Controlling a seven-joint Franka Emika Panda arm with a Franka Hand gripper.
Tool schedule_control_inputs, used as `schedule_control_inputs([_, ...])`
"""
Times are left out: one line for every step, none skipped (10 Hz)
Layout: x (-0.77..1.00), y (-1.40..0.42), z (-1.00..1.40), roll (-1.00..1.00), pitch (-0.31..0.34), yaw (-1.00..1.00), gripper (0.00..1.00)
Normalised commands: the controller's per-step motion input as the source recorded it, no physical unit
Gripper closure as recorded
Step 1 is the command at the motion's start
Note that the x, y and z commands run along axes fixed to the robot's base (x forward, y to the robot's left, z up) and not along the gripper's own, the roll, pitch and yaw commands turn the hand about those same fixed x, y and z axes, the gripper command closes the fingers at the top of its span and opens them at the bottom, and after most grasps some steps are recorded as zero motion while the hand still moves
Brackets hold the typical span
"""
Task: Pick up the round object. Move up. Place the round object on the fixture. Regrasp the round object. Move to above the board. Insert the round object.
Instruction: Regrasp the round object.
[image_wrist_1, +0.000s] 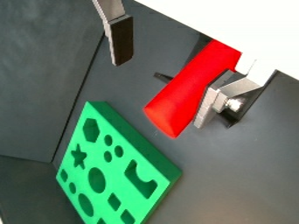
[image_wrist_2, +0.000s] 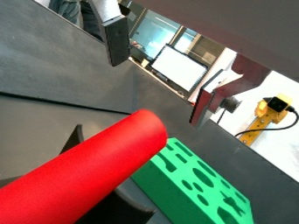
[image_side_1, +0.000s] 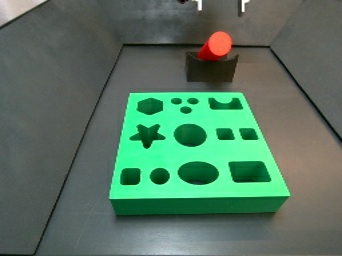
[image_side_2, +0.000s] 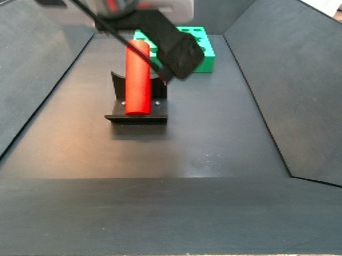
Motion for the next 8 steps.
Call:
schedule_control_inputs([0.0,-1.0,0.87,1.0,0.061,0.03,0.0])
schedule_control_inputs([-0.02,-1.0,0.87,1.0,0.053,0.02,0.0])
schedule_control_inputs([-0.07,-0.97,0.78,1.0,0.044,0.02,0.0])
schedule_control_inputs([-0.08,-0.86,0.64,1.0,0.041,0.02,0.0])
schedule_control_inputs([-0.06,-0.62,0.35,1.0,0.038,0.02,0.0])
schedule_control_inputs([-0.04,-0.43,0.13,1.0,0.036,0.02,0.0])
schedule_control_inputs([-0.02,-0.17,0.04,1.0,0.034,0.02,0.0])
schedule_control_inputs([-0.03,-0.06,0.06,1.0,0.034,0.02,0.0])
